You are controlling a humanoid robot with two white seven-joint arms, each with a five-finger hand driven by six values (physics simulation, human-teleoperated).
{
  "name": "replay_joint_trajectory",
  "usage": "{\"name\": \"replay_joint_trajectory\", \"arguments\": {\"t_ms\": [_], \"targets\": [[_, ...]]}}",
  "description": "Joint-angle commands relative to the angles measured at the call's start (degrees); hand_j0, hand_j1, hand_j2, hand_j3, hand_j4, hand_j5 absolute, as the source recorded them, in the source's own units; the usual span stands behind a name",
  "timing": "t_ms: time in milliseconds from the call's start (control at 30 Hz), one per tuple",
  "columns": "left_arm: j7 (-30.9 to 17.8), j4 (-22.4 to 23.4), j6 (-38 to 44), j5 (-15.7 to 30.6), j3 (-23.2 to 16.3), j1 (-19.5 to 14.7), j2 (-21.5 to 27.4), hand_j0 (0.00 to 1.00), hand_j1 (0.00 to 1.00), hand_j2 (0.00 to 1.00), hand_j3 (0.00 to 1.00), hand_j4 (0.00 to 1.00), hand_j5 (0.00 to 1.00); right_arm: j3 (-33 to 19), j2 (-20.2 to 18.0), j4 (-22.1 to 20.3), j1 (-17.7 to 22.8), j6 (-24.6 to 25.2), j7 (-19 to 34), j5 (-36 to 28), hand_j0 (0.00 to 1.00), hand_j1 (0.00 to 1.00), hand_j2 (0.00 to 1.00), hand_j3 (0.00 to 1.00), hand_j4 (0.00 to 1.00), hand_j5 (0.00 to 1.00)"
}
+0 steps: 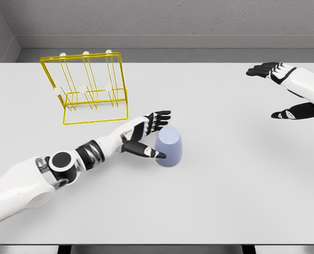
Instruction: Place the cup on the cup holder with both arms
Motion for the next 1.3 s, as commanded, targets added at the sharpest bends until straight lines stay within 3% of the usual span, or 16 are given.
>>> {"name": "replay_joint_trajectory", "arguments": {"t_ms": [0,300,367,400,800,833,967,1267], "targets": [[0.03,0.16,0.39,0.02,-0.03,0.0,-1.26,1.0,1.0,1.0,1.0,1.0,1.0,-0.12,-0.06,0.01,0.0,0.18,-0.03,-0.46,1.0,1.0,1.0,1.0,1.0,1.0],[0.03,0.16,1.62,0.02,-0.03,-0.09,-2.49,0.99,0.99,0.99,0.99,0.99,0.99,-0.12,0.03,-0.08,0.0,0.18,-0.03,-0.46,1.0,1.0,1.0,1.0,1.0,1.0],[0.12,0.16,1.45,0.2,-0.03,0.0,-2.49,0.88,0.88,0.88,0.88,0.88,0.88,-0.12,0.03,-0.08,0.0,0.18,-0.03,-0.46,1.0,1.0,1.0,1.0,1.0,1.0],[0.12,0.16,1.45,0.2,-0.03,0.09,-2.49,0.87,0.87,0.87,0.87,0.87,0.87,-0.12,0.03,-0.08,0.0,0.18,-0.03,-0.46,1.0,1.0,1.0,1.0,1.0,1.0],[0.2,0.77,1.54,0.2,0.05,0.62,-2.49,0.85,0.85,0.85,0.85,0.85,0.85,-0.12,0.03,-0.08,0.0,0.18,-0.03,-0.46,1.0,1.0,1.0,1.0,1.0,1.0],[0.2,0.69,1.45,0.2,0.05,0.62,-2.49,0.76,0.76,0.76,0.76,0.76,0.76,-0.12,0.03,-0.08,0.0,0.18,-0.03,-0.46,1.0,1.0,1.0,1.0,1.0,1.0],[0.38,0.69,1.45,0.2,0.05,0.62,-2.49,0.63,0.63,0.63,0.63,0.63,0.63,-0.12,0.03,-0.08,0.0,0.18,-0.03,-0.46,1.0,1.0,1.0,1.0,1.0,1.0],[0.47,0.34,1.1,0.46,0.32,0.62,-2.49,0.64,0.64,0.64,0.64,0.64,0.64,-0.12,0.03,0.01,0.0,0.18,-0.03,-0.46,1.0,1.0,1.0,1.0,1.0,1.0]]}}
